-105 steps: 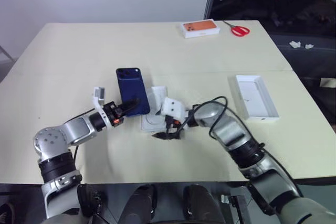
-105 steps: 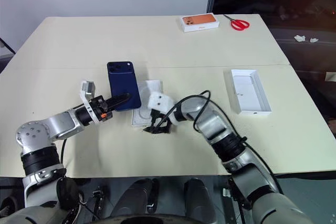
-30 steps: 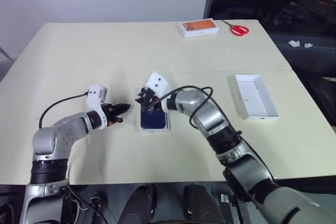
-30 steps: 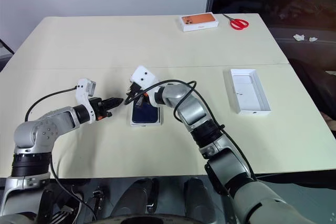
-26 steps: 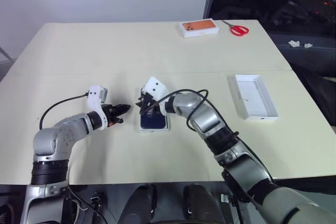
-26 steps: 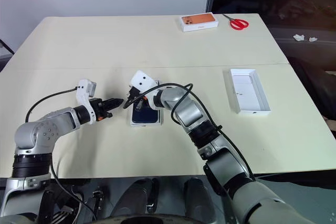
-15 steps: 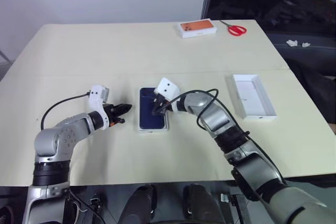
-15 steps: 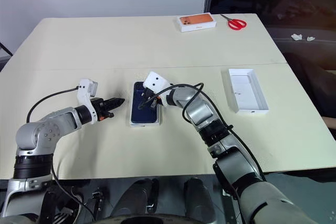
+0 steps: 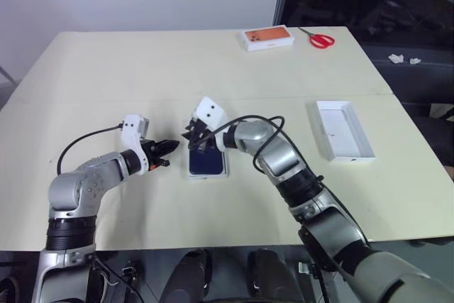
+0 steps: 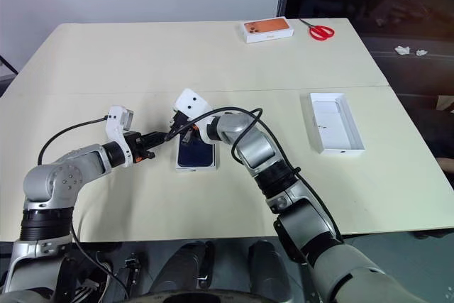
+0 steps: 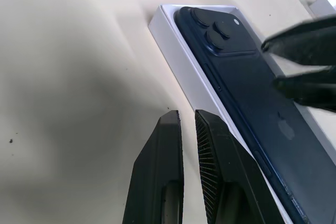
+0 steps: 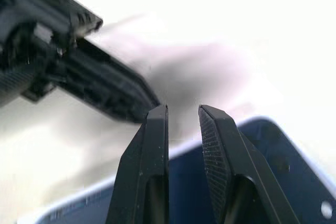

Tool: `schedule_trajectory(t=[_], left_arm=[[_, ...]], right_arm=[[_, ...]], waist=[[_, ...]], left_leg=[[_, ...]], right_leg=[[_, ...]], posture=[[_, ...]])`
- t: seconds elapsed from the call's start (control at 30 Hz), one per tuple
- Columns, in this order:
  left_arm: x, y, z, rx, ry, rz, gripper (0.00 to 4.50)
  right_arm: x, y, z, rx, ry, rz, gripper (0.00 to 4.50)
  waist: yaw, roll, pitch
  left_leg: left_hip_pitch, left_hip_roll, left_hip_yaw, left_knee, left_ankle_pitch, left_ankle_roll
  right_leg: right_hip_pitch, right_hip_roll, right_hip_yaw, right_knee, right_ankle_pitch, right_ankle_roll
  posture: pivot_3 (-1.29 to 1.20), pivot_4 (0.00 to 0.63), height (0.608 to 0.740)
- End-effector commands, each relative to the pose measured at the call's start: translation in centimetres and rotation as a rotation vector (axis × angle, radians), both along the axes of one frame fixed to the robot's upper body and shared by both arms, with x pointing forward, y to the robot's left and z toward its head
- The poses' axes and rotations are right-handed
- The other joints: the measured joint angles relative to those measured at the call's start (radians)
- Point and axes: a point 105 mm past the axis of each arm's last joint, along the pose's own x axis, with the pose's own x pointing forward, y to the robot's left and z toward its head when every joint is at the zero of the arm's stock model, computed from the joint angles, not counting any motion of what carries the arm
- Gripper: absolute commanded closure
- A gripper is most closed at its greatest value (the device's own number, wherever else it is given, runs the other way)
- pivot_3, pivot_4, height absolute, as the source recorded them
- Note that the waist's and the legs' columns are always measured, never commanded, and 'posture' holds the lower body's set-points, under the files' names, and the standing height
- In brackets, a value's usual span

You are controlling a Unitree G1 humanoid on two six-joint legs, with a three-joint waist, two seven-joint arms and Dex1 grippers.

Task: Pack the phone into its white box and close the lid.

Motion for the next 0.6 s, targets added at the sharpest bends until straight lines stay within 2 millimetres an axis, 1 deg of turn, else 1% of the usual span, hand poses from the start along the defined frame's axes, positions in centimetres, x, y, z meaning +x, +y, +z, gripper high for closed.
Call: schedule_trajectory(t=[0.03, 0.07, 0.17, 0.23, 0.3, 0.43, 0.5, 0.53, 0.6], left_arm=[[0.1, -0.1, 1.1, 0.004, -0.051, -0.009, 3.96], [0.1, -0.1, 1.1, 0.004, -0.051, -0.009, 3.96], [0.0, -0.2, 1.0, 0.006, -0.049, -0.009, 3.96], [-0.1, -0.2, 0.9, 0.009, -0.048, -0.011, 3.96], [-0.1, -0.3, 0.8, 0.007, -0.046, -0.01, 3.96], [-0.1, -0.3, 0.8, 0.004, -0.046, -0.01, 3.96], [0.0, -0.3, 0.7, 0.005, -0.046, -0.011, 3.96], [0.0, -0.3, 0.7, 0.003, -0.046, -0.013, 3.96], [0.0, -0.3, 0.7, 0.009, -0.048, -0.013, 3.96]], right_arm=[[0.1, -0.5, -1.9, -0.084, -0.014, -0.008, 3.53], [0.1, -0.8, -2.7, -0.113, -0.008, -0.011, 3.53], [0.0, -1.6, -4.1, -0.16, 0.011, -0.016, 3.53], [0.0, -2.3, -4.6, -0.174, 0.027, -0.025, 3.53], [0.4, -2.9, -4.5, -0.187, 0.011, -0.042, 3.53], [0.1, -2.7, -3.3, -0.145, 0.006, -0.015, 3.53], [-0.2, -1.9, -1.7, -0.023, 0.069, -0.006, 3.53], [-0.3, -1.7, -0.6, 0.036, 0.09, 0.002, 3.53], [-0.4, -1.7, 1.0, 0.1, 0.096, 0.012, 3.53]], waist=[[0.0, 0.0, 0.0], [0.0, 0.0, 0.0], [-0.002, 0.0, 0.0], [-0.002, 0.0, 0.0], [-0.002, 0.0, 0.0], [0.002, 0.0, 0.0], [0.001, 0.0, 0.0], [0.001, 0.0, 0.0], [0.0, 0.0, 0.0]], left_leg=[[0.0, 0.0, 0.0, 0.0, 0.0, 0.0], [0.0, 0.0, 0.0, 0.0, 0.0, 0.0], [0.0, 0.0, 0.0, 0.0, 0.0, 0.0], [0.0, 0.0, 0.0, 0.0, 0.0, 0.0], [0.001, 0.0, 0.0, 0.0, 0.0, 0.0], [0.001, 0.0, 0.0, 0.001, 0.0, 0.0], [0.001, 0.0, 0.0, 0.001, 0.0, 0.0], [0.001, 0.0, 0.0, 0.0, 0.0, 0.0], [0.0, 0.0, 0.0, 0.0, 0.0, 0.0]], right_leg=[[0.0, 0.0, 0.0, 0.0, 0.0, 0.0], [0.0, 0.0, 0.0, 0.0, 0.0, 0.0], [0.0, 0.0, 0.0, 0.0, 0.0, 0.0], [0.0, 0.0, 0.0, 0.0, 0.0, 0.0], [0.001, 0.0, 0.0, 0.0, 0.0, 0.0], [0.001, 0.0, 0.0, 0.0, 0.0, 0.0], [0.001, 0.0, 0.0, 0.0, 0.0, 0.0], [0.002, 0.0, 0.0, 0.0, 0.0, 0.0], [0.001, 0.0, 0.0, 0.0, 0.0, 0.0]], posture=[[0.0, 0.15, 0.74], [0.0, 0.15, 0.74], [0.0, 0.15, 0.74], [0.0, 0.15, 0.74], [0.0, 0.15, 0.74], [0.0, 0.15, 0.74], [0.0, 0.15, 0.74], [0.0, 0.15, 0.74], [0.0, 0.15, 0.74]])
